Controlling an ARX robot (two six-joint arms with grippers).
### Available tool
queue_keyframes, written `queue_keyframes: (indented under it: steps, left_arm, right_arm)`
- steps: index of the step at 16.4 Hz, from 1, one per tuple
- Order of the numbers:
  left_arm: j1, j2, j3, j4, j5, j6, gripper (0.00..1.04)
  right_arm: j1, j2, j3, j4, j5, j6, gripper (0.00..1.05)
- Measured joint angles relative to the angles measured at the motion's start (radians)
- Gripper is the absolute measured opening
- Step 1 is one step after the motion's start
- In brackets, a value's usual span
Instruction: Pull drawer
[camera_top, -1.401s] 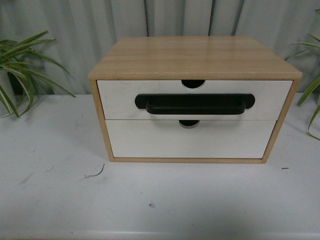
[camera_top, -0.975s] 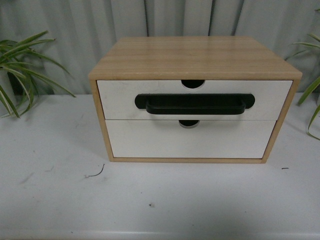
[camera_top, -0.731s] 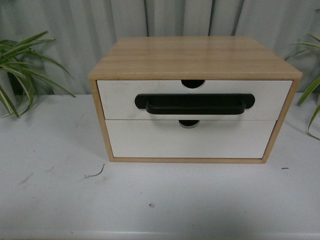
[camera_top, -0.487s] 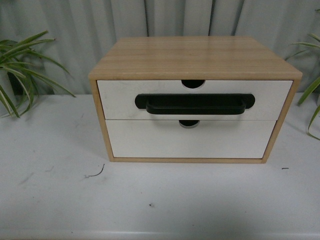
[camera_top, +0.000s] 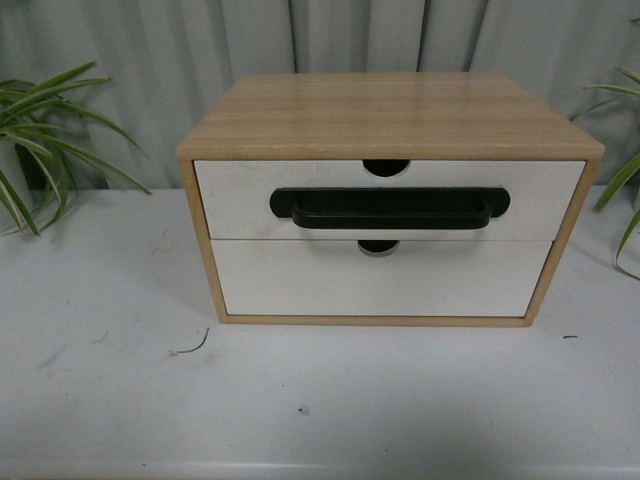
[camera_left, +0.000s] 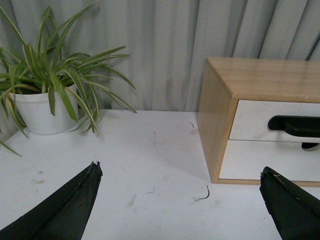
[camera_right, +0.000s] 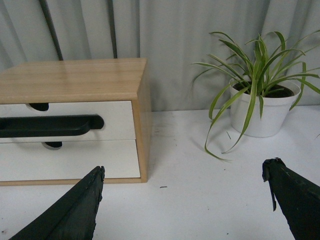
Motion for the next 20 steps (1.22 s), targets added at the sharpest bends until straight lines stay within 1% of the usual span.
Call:
queue_keyframes:
  steps: [12, 13, 14, 15, 16, 17, 18, 20]
  left_arm:
    - [0.0, 0.0, 0.0, 0.0, 0.0, 0.0, 0.98]
    - [0.0, 0.0, 0.0, 0.0, 0.0, 0.0, 0.98]
    - [-0.007, 0.006, 0.005, -0.025, -0.021, -0.009, 0.98]
    - [-0.105, 0.111, 0.082, -0.204, -0.236, -0.097, 0.98]
    - [-0.172, 0.261, 0.161, -0.259, -0.404, -0.184, 0.98]
    - [-0.148, 0.367, 0.217, -0.175, -0.517, -0.242, 0.98]
    - [-0.104, 0.449, 0.269, -0.076, -0.523, -0.253, 0.98]
    - [-0.076, 0.674, 0.381, 0.115, -0.422, -0.241, 0.98]
  right_arm:
    - [0.0, 0.0, 0.0, 0.0, 0.0, 0.0, 0.98]
    - [-0.011, 0.016, 0.018, -0.074, -0.026, 0.034, 0.98]
    - [-0.023, 0.063, 0.029, -0.085, -0.049, 0.069, 0.98]
    - [-0.036, 0.141, 0.049, -0.021, -0.064, 0.097, 0.98]
    - [-0.039, 0.225, 0.084, 0.079, -0.081, 0.105, 0.98]
    - [-0.024, 0.365, 0.146, 0.229, -0.09, 0.095, 0.98]
    - [-0.001, 0.49, 0.189, 0.334, -0.092, 0.073, 0.98]
    - [0.044, 0.749, 0.28, 0.505, -0.108, 0.007, 0.98]
